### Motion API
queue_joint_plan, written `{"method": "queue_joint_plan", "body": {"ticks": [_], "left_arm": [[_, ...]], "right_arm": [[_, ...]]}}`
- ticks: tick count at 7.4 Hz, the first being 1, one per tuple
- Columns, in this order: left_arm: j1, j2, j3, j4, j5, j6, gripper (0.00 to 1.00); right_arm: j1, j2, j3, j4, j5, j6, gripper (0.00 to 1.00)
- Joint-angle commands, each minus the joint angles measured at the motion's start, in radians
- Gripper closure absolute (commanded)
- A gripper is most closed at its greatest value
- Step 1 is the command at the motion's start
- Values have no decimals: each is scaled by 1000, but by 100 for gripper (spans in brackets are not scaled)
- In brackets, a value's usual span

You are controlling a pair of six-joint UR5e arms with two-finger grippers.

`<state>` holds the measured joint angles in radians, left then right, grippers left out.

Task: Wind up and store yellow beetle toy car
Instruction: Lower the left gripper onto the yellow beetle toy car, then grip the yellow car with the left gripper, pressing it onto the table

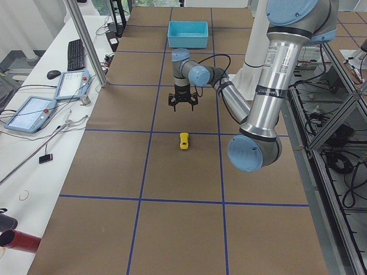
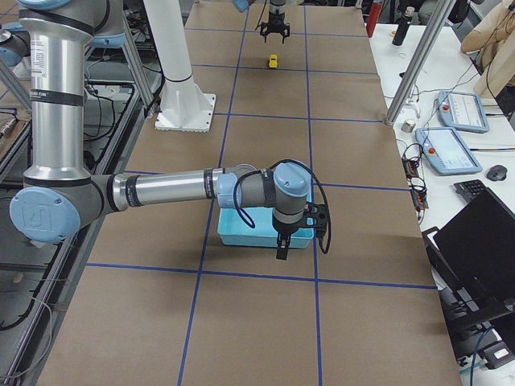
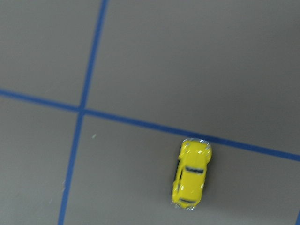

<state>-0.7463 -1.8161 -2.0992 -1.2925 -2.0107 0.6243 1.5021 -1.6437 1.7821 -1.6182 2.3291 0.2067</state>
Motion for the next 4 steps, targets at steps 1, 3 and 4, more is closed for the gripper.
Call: {"method": "queue_joint_plan", "body": {"ticks": [1, 3, 4], "left_arm": [[39, 45, 8, -7, 41, 3, 1], [41, 63, 37, -13, 41, 2, 0], [41, 60, 75, -16, 38, 3, 0]], "right_arm": [[1, 1, 0, 1, -2, -15, 0], [1, 7, -4, 4, 0, -15, 0], [1, 7, -4, 4, 0, -13, 0]]}}
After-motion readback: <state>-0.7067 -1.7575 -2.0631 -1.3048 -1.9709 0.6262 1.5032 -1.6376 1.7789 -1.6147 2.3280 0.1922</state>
